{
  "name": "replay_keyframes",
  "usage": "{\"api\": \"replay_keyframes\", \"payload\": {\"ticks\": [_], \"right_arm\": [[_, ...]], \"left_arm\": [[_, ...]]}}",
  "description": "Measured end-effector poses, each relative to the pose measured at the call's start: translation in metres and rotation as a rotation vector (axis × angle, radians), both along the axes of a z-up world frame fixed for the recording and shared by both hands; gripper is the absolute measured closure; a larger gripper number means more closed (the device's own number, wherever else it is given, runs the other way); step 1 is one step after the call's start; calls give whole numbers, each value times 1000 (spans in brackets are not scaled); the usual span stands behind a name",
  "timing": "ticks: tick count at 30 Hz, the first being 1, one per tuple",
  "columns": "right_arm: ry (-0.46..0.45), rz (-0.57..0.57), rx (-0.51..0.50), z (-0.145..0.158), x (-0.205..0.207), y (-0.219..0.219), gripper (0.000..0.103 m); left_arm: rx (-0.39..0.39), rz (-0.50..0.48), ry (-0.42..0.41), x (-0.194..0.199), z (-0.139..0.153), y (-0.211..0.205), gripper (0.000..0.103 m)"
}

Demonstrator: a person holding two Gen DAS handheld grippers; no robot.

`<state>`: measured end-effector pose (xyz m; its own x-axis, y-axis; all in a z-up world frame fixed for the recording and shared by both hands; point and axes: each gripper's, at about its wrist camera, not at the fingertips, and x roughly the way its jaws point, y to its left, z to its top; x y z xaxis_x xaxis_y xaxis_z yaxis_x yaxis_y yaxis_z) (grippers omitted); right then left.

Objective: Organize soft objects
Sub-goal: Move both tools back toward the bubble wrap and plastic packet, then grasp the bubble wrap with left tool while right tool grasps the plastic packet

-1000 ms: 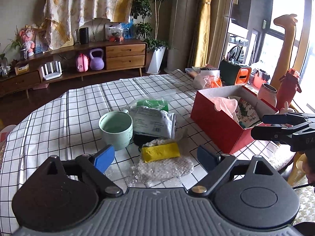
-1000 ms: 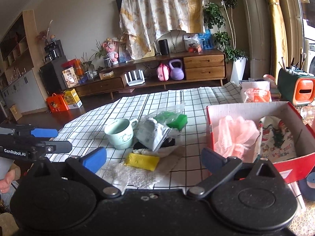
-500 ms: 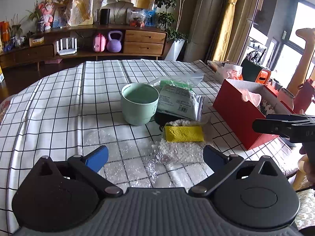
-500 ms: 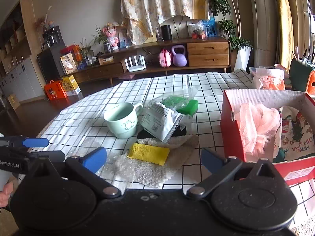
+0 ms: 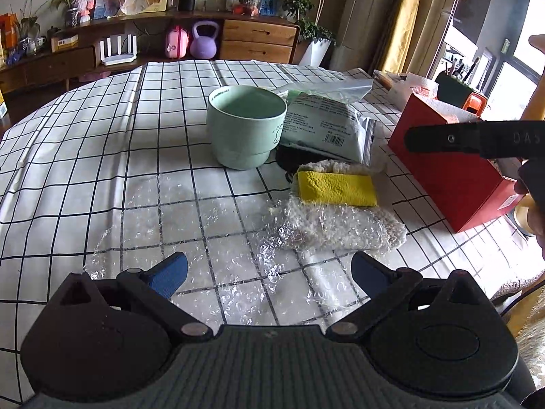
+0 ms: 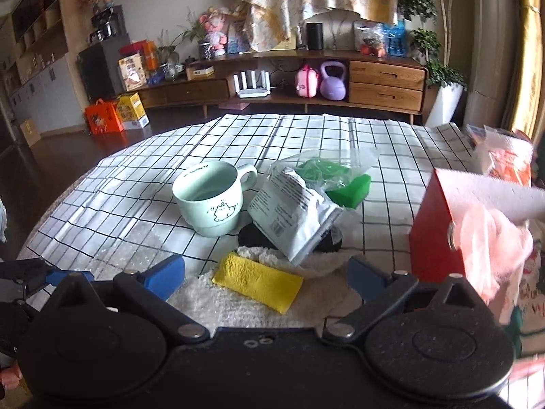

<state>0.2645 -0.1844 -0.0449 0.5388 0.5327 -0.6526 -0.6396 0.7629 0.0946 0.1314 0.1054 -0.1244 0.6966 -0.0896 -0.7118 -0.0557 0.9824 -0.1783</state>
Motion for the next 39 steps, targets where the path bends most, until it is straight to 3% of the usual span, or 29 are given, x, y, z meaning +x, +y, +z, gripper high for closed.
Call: {"api": "replay_keyframes", "payload": {"ticks": [12,23,28,34,36,39], "right_arm": [[-100,147,-148,-10,58,50,3],[-168,307,-321,-44,77,85,3],[-210,314,-386,-59,77,90,6],[-236,284,-408,-66,80,92,18],[-246,275,-423,-68,81,91,25],[-253,273,-429,-69,81,91,26]], "left_arm": [[23,57,32,16,-28,6,1],[56,60,25,20,-39,4,5],[113,58,9,17,-40,0,18],[177,55,-6,17,-40,-3,41],[184,60,-12,17,-39,-1,58],[183,51,-18,18,-38,-1,72]]}}
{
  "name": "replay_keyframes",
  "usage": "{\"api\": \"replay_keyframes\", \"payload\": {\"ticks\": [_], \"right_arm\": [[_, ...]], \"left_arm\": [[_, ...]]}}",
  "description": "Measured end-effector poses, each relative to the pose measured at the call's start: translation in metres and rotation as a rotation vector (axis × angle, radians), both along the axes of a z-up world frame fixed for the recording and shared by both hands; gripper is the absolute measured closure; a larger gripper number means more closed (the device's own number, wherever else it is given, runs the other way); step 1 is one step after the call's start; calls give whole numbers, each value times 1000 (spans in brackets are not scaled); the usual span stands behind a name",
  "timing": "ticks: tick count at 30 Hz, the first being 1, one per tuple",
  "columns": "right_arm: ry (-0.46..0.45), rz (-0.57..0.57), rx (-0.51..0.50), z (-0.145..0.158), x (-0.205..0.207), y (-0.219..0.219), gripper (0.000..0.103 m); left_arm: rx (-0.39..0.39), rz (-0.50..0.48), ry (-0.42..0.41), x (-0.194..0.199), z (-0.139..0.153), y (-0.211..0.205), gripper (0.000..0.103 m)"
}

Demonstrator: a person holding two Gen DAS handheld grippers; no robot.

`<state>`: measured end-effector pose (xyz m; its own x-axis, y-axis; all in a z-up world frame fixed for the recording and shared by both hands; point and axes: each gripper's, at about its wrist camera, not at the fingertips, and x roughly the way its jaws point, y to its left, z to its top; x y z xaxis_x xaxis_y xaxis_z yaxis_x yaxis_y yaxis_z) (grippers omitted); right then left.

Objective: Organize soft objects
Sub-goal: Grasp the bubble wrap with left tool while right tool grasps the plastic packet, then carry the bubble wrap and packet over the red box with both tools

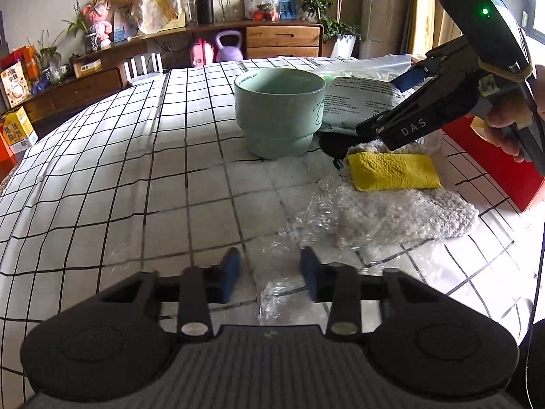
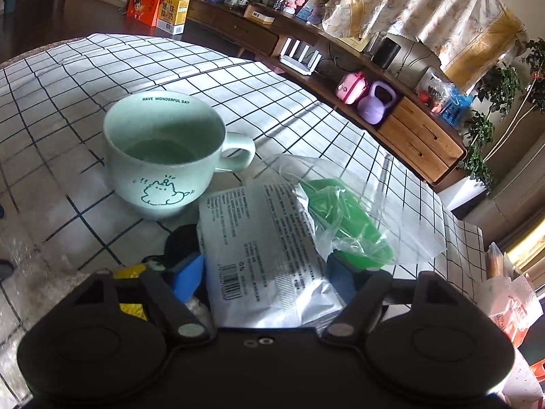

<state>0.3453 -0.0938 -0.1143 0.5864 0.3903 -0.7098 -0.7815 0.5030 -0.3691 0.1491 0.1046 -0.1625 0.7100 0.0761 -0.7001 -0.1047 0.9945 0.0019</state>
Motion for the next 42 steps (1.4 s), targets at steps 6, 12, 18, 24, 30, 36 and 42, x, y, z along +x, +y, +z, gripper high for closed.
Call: {"api": "replay_keyframes", "payload": {"ticks": [6,12,18,24,30,36,42], "right_arm": [[-23,-8,3,1,-3,-1,30],[-5,-28,52,11,-8,-7,37],[0,-53,95,24,-20,-18,42],[47,-98,193,42,-35,-40,44],[68,-135,268,62,-58,-64,44],[116,-193,366,86,-77,-96,43],[139,-248,453,107,-94,-129,43]], "left_arm": [[-22,2,-5,-1,4,2,87],[-58,29,-24,-3,11,8,93],[-73,36,-43,-5,21,8,95],[-85,38,-68,-11,34,6,96],[-115,46,-107,-21,56,2,96],[-164,38,-146,-31,79,-4,96],[-161,2,-185,-37,103,-23,96]]}}
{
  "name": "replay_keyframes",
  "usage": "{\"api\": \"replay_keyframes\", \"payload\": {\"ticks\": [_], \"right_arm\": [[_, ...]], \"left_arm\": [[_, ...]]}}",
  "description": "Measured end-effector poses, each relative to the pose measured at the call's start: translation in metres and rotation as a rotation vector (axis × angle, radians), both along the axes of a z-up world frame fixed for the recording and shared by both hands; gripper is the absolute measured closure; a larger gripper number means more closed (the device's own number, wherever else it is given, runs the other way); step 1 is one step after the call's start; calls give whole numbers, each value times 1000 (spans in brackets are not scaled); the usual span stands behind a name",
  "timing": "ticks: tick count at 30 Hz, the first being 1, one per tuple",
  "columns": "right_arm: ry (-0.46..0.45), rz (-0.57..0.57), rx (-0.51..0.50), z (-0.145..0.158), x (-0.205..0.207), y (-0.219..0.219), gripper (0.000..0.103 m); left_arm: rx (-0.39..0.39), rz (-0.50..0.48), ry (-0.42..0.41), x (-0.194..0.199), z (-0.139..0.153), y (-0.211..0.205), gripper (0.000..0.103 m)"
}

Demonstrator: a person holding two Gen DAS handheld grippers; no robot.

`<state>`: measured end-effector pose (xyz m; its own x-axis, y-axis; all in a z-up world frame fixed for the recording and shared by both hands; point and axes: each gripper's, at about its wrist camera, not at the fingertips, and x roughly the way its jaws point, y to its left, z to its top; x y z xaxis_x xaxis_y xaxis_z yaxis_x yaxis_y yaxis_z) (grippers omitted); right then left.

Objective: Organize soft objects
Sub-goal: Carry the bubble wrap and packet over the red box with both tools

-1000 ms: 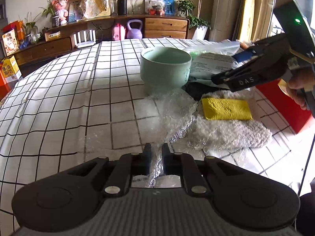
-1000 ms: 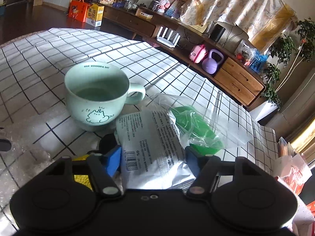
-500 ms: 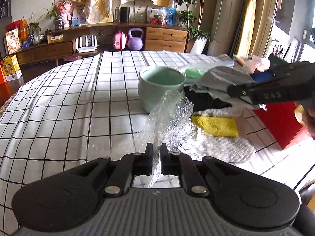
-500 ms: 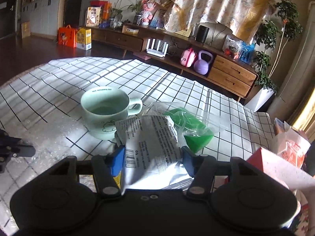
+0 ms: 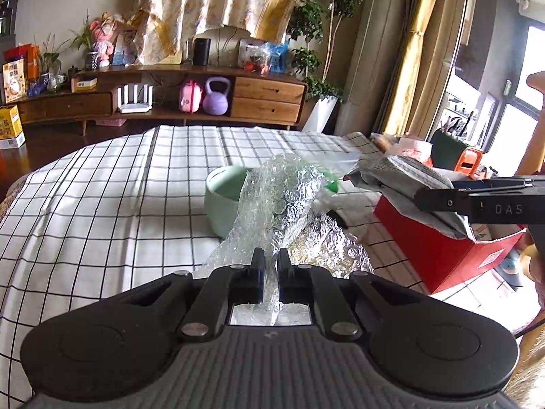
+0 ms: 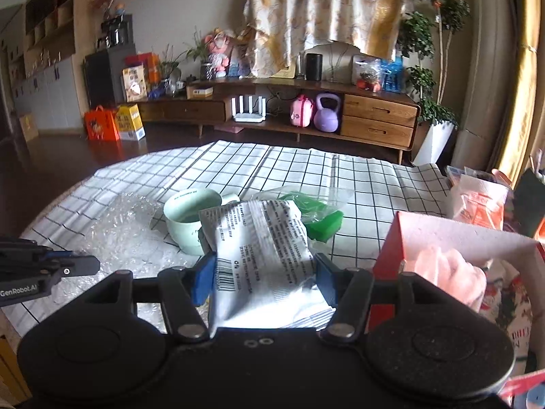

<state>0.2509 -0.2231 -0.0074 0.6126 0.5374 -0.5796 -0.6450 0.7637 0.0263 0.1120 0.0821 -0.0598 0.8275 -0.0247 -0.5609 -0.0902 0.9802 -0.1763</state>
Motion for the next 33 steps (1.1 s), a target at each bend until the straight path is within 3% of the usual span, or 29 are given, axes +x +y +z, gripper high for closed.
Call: {"api": "replay_keyframes", "payload": {"ticks": [19,33], "right_arm": [[-43,-162,116,36,-6,-100,43],[-68,-329,150,31,22,-189,43]], "left_arm": [[52,-172,-109,34,62,-96,96],[112,-292,-127,83,73,-181,96]]}}
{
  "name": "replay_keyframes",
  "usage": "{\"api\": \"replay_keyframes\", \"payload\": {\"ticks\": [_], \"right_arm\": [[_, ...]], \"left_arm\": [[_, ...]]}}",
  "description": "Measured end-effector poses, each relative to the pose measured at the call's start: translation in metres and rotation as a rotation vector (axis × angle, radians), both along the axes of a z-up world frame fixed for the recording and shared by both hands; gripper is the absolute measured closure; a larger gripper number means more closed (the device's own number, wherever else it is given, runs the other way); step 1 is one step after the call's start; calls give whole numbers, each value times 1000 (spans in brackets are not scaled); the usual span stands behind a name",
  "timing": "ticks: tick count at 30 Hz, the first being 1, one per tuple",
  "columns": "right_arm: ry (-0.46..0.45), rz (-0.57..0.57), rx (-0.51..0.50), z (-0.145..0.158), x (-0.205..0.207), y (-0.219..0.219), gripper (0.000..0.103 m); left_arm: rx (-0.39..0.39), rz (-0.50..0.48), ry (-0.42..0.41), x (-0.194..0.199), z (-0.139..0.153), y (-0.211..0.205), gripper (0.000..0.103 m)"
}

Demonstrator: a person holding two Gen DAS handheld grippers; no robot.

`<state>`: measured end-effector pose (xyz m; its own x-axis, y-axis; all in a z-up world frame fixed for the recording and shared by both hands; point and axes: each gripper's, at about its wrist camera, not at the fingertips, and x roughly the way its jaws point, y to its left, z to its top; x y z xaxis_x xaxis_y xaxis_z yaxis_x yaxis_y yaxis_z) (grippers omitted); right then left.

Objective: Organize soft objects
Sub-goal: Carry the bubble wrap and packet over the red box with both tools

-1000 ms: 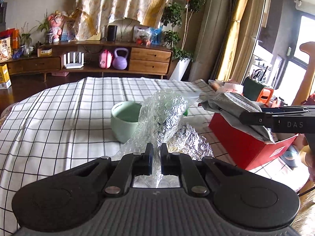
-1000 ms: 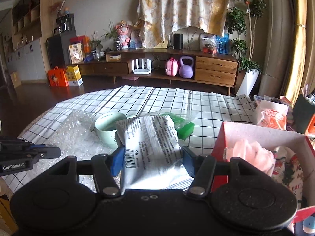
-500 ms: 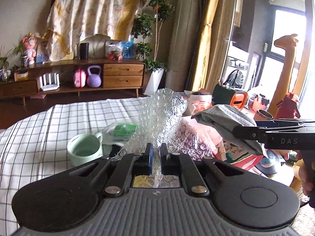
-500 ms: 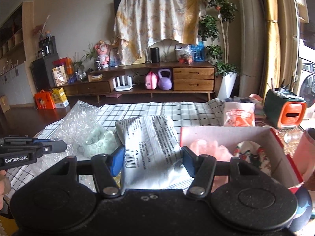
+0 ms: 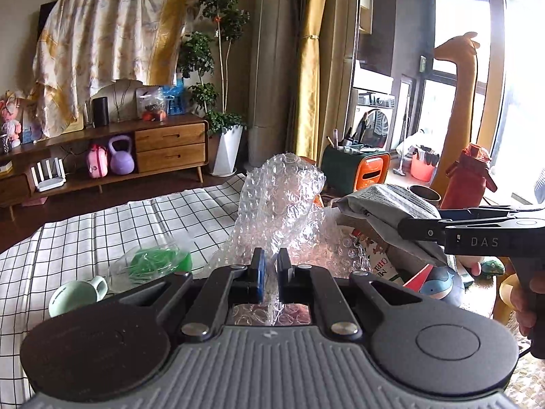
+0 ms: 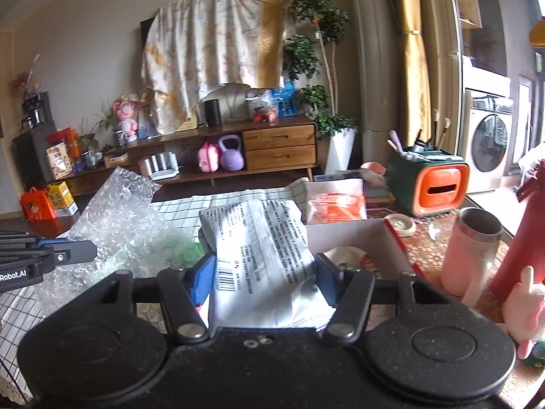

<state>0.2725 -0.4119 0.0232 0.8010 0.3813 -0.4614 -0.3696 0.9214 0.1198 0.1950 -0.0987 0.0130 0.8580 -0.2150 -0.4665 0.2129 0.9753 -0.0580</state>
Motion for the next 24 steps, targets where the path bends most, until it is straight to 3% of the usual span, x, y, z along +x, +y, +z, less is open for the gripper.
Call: {"api": "replay_keyframes", "payload": {"ticks": [14,24], "right_arm": [[49,-154,29,-31,50,-72,43],[95,-183,35,-58,87,-75,43]], "left_arm": [[46,-73,50,71,-15,-83,96],[62,-81,135,119,-50,-110,96]]}}
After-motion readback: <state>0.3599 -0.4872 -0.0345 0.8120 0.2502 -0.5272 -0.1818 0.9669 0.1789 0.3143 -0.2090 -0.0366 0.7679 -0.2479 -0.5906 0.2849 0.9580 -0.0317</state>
